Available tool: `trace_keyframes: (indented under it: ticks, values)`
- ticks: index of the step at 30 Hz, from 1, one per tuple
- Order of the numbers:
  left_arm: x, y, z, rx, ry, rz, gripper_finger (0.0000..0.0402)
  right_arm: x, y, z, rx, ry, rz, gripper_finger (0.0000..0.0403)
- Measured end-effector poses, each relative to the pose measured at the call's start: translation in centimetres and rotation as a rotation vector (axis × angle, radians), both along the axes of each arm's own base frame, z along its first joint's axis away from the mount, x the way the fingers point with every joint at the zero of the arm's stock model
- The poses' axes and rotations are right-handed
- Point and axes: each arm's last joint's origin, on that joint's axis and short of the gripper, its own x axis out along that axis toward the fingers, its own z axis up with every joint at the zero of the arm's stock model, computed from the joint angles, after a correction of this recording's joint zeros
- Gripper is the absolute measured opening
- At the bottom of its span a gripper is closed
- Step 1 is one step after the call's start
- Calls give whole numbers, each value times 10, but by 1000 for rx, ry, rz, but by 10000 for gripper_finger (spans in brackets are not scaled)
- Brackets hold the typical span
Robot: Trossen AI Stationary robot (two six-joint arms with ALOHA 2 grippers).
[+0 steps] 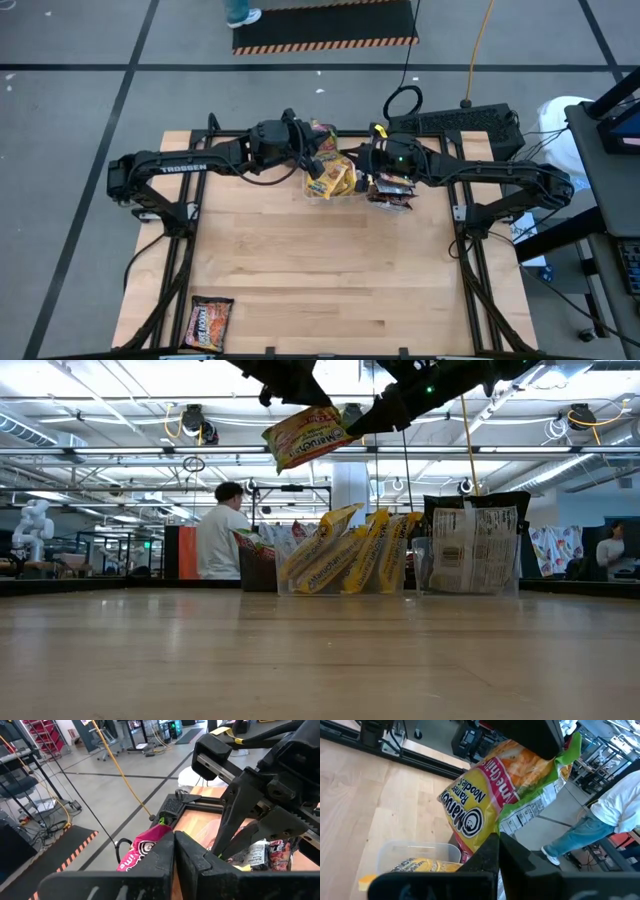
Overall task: Sort Maruchan noodles
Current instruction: Put the green noodle pack into the black bin
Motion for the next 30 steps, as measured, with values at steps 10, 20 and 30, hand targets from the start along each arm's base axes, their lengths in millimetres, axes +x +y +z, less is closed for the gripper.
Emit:
trace_keyframes:
  ticks: [10,20,30]
  values:
    - [-3,5,-3,45,52,120,14,0,-1,1,-10,-13,-3,0]
    - [-10,12,-12,21,142,254,14,0,-3,2,-13,-22,-10,0]
    - [-11,12,-14,28,176,276,14,-1,-5,3,-35,-20,-12,0]
